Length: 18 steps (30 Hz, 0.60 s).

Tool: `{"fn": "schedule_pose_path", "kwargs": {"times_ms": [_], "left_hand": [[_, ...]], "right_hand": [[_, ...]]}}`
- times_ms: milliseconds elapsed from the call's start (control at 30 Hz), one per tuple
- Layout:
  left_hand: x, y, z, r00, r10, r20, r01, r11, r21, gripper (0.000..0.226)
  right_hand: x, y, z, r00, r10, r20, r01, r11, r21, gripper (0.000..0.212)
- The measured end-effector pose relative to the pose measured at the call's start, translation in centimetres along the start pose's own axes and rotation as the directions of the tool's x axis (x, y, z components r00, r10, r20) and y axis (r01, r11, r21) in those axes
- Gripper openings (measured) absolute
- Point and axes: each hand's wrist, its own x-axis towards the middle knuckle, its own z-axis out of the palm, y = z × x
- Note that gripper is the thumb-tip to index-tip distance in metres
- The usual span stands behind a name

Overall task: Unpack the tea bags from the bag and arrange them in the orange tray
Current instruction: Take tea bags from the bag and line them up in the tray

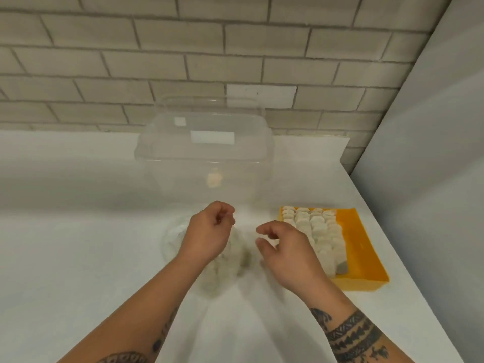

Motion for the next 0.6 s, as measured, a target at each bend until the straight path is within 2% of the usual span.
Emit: {"fn": "schedule_pose_path", "kwargs": {"times_ms": [67, 167, 267, 333, 433, 533, 600], "left_hand": [[0.2, -1.7, -3.3, 0.999, -0.034, 0.021, 0.033, 0.996, 0.078, 0.014], [0.2, -4.5, -6.3, 0.982, -0.105, 0.159, 0.052, 0.951, 0.306, 0.013], [-0.4, -7.3, -6.9, 0.947, -0.136, 0.292, -0.024, 0.875, 0.483, 0.017], [-0.9, -8.7, -7.1, 0.932, -0.123, 0.341, -0.057, 0.880, 0.472, 0.018], [-1.4, -10.3, -7.1, 0.935, -0.078, 0.346, -0.087, 0.896, 0.436, 0.022], [-1.8, -10.9, -6.9, 0.936, -0.051, 0.347, -0.118, 0.886, 0.448, 0.027], [-1.8, -11.0, -7.1, 0.937, -0.043, 0.346, -0.116, 0.897, 0.427, 0.029]], "right_hand": [[0.5, -2.0, 2.6, 0.998, -0.041, 0.055, 0.039, 0.999, 0.033, 0.016], [1.5, -3.7, 6.4, 0.984, -0.060, 0.170, 0.064, 0.998, -0.019, 0.018], [2.5, -3.5, 9.0, 0.940, -0.015, 0.341, 0.128, 0.942, -0.310, 0.027], [2.6, -3.0, 9.8, 0.915, 0.029, 0.402, 0.178, 0.866, -0.467, 0.035], [2.5, -2.3, 10.5, 0.921, 0.014, 0.388, 0.208, 0.827, -0.522, 0.045], [2.4, -2.2, 11.4, 0.923, -0.070, 0.377, 0.288, 0.775, -0.562, 0.043], [2.6, -2.5, 12.0, 0.914, -0.118, 0.388, 0.340, 0.743, -0.577, 0.034]]}}
